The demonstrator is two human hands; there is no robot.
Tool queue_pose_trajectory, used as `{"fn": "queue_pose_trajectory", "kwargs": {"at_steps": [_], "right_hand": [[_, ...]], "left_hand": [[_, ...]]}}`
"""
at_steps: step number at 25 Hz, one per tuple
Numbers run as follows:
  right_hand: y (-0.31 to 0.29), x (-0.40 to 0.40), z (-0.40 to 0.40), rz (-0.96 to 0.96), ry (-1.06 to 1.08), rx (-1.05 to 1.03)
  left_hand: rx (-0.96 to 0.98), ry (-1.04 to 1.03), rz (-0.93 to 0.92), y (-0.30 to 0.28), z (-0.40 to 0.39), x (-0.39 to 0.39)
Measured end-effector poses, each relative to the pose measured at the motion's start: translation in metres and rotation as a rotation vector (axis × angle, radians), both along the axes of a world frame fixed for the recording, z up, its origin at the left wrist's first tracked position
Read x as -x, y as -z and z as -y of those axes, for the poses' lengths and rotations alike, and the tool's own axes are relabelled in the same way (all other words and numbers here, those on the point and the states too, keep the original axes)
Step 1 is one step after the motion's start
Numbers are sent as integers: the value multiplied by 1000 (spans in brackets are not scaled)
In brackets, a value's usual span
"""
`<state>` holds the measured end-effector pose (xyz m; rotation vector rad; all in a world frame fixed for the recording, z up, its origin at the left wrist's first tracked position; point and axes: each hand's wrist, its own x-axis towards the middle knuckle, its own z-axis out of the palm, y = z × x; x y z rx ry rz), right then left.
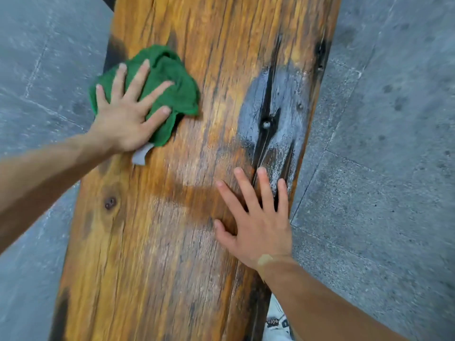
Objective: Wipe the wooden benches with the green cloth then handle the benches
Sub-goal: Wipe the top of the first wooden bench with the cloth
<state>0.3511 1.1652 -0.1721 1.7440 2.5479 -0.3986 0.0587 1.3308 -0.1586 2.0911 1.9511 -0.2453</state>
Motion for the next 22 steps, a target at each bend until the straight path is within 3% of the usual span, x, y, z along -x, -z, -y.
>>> {"fn": "queue_pose_trajectory", "kwargs": {"at_steps": [2, 5, 8, 10, 12, 15, 17, 22], "right_hand": [[0, 1, -3, 8, -3, 5], [2, 1, -3, -26, 18, -26], [4, 1, 0, -113, 35, -79], [5, 1, 1, -108, 48, -105], [5, 4, 0, -90, 38, -86], [5, 2, 2, -44, 10, -53], [6, 2, 0, -46, 5, -64], [8, 2, -3, -162, 52, -110]], "left_hand": [[-110, -21, 1, 12, -60, -75], [-138, 281, 25, 9, -69, -182], [-115, 667, 15, 11, 22, -150], [-71, 796, 73, 6, 46, -111], [-102, 740, 65, 9, 1, -108], [-110, 291, -6, 11, -92, -174], [-141, 121, -18, 14, -114, -209], [-133, 325, 8, 18, -34, -190]]}}
